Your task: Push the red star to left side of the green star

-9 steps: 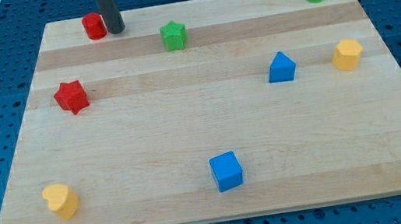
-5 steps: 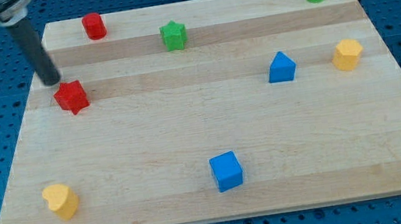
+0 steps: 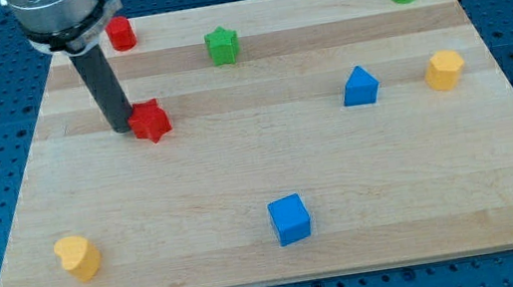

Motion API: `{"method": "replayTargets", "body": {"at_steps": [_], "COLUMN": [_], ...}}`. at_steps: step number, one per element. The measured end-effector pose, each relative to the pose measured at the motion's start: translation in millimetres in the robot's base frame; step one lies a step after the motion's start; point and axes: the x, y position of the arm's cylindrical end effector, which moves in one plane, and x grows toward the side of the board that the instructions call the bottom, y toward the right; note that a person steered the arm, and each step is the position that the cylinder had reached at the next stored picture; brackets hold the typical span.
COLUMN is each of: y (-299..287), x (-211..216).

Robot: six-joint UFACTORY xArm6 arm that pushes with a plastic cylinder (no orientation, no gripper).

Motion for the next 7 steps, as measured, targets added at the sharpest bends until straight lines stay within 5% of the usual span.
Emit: {"method": "replayTargets", "body": {"at_steps": [2, 7], "y": [7.3, 41.2], "x": [64.3, -47.0]}}
